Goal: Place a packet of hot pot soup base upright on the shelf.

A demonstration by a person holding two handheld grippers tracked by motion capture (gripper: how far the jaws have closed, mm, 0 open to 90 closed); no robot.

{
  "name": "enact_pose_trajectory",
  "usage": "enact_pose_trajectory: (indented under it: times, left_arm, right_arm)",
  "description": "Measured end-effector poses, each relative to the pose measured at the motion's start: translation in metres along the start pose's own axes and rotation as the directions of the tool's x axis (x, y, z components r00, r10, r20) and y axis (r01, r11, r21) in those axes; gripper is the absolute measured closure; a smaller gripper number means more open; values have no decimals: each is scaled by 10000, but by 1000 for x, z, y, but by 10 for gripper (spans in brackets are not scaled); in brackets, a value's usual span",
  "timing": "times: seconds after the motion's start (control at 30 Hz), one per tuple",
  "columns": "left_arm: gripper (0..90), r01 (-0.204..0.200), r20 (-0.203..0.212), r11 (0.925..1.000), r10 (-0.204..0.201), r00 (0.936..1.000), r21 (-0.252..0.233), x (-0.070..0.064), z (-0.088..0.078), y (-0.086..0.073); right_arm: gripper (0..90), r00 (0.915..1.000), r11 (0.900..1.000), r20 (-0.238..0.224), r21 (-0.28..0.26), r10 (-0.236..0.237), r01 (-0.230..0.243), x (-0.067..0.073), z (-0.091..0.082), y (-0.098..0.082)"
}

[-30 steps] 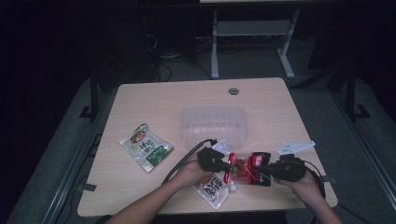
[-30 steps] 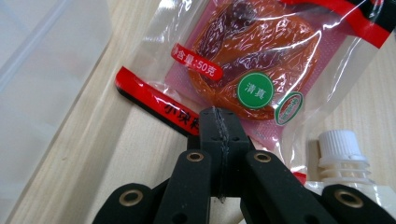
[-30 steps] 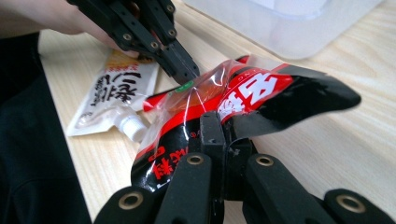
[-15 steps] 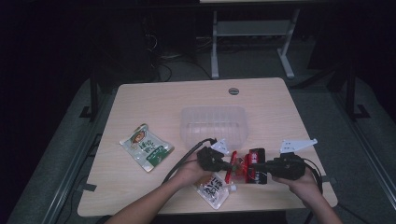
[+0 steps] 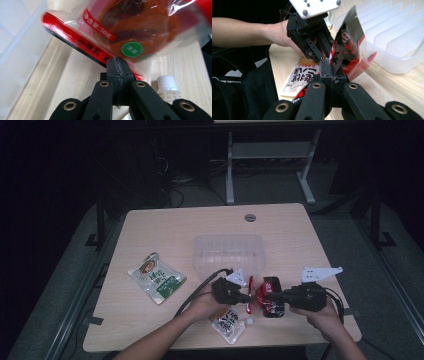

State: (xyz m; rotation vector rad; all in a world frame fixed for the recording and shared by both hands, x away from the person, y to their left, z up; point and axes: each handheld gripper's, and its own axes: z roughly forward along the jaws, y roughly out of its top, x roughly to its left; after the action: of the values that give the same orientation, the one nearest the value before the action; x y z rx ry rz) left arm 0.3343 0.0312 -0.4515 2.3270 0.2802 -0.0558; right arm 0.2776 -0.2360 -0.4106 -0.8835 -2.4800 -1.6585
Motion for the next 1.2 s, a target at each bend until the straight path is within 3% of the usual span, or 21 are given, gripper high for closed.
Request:
enact_pose_trajectory:
  times: [0.23,0.53,0.73,0.9,1.2]
  left_arm:
    - [805,144,98,9988,-140,9999,-469,-3,-20,3]
    - [672,368,40,9975,-366,9993,-607,-6,-50,-6]
    - [597,751,-54,9947,-756,9971,-704,-5,-77,-24]
    - [559,1033,-396,9925,-1060,9936,-650,-6,-97,-43]
    - [469,1550,-1052,9871,-1583,9818,-390,-10,-124,-79]
  right_arm:
    - [900,10000,9999,-6,-139,-16,16,0,-4,1]
    - [900,9996,9993,59,-221,-292,294,5,-8,9]
    - [900,9993,9989,157,-327,-331,336,4,-10,14]
    - [900,9984,9978,289,-429,-492,504,5,-11,24]
    - [900,9958,9953,436,-513,-799,821,3,-13,40]
